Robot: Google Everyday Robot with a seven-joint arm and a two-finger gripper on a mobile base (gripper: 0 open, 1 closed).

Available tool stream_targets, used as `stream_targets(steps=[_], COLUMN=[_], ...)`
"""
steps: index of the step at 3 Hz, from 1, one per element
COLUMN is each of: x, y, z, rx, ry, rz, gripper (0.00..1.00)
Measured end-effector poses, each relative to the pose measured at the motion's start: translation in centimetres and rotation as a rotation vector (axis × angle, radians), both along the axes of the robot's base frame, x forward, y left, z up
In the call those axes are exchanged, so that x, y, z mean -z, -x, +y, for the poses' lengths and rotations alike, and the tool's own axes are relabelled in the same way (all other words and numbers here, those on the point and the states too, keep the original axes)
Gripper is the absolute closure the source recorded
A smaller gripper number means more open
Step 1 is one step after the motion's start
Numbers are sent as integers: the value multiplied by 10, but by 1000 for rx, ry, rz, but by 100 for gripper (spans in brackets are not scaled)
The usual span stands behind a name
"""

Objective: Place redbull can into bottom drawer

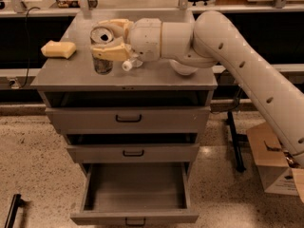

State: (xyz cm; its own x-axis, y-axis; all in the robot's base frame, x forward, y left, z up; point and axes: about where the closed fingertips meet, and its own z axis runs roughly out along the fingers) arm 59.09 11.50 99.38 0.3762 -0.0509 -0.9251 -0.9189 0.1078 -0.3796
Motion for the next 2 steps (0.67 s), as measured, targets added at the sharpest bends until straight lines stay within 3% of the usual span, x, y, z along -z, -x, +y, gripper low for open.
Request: stream_targets(steps=[1, 2], x=[0, 29], y=[0, 0], z=[0, -2], rx=[0, 21], ry=[0, -1], rz=[0, 62], gripper=[100, 100])
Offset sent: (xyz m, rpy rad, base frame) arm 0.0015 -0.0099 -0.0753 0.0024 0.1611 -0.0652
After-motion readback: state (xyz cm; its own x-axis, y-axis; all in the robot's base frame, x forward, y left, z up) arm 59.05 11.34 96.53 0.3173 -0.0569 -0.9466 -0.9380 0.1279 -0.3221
